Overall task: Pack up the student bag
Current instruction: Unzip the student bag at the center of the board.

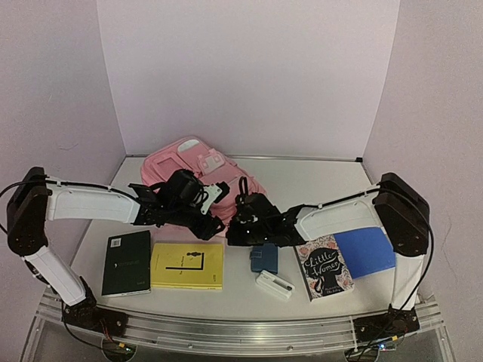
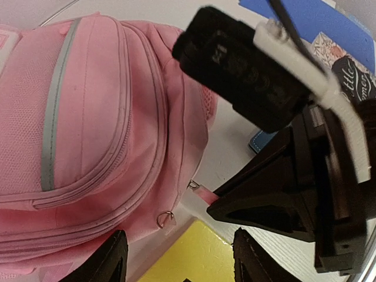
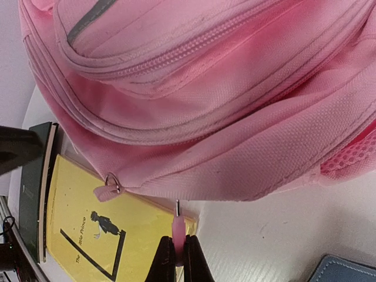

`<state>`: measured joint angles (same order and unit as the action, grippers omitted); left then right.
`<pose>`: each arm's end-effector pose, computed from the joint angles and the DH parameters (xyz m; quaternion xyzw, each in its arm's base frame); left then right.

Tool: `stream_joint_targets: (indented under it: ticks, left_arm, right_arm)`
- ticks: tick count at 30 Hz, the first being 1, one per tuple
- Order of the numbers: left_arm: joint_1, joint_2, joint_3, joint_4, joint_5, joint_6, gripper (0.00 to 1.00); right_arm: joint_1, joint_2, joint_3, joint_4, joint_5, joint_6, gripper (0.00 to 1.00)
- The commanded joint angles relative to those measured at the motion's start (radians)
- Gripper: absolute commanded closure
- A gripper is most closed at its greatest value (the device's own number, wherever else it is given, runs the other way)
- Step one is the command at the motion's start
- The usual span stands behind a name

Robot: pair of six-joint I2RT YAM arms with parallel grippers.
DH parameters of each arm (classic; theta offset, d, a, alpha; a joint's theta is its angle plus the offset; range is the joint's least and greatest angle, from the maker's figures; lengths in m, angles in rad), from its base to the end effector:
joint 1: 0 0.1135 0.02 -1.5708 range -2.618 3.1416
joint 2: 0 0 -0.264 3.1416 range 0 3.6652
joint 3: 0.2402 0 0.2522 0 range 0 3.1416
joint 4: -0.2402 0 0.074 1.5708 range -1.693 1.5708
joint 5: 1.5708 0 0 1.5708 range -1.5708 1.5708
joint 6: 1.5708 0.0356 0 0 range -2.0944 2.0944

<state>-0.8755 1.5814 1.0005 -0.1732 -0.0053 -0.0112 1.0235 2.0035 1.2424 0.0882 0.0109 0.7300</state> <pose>0.2182 -0.2613 0.2182 0.3834 0.8338 -0.1681 0.3597 0.2268 0.3714 0.1594 -0.1294 0.8916 0.3305 0.2814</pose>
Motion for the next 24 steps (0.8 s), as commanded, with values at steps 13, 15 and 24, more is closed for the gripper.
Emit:
stream_joint_targets:
  ticks: [13,15,24]
  left_arm:
    - [-0.047,0.176,0.124,0.082,-0.151,0.058,0.45]
    - [-0.049,0.187,0.126,0.086,-0.154,0.057,0.44]
    - [-0.050,0.228,0.152,0.069,-0.207,0.021,0.80]
  right_arm:
    - [0.003,-0.155,-0.060,0.012,0.004,0.008,1.00]
    - [0.004,-0.164,-0.065,0.012,0.008,0.010,1.00]
    - [0.004,-0.208,-0.096,0.012,0.040,0.027,1.00]
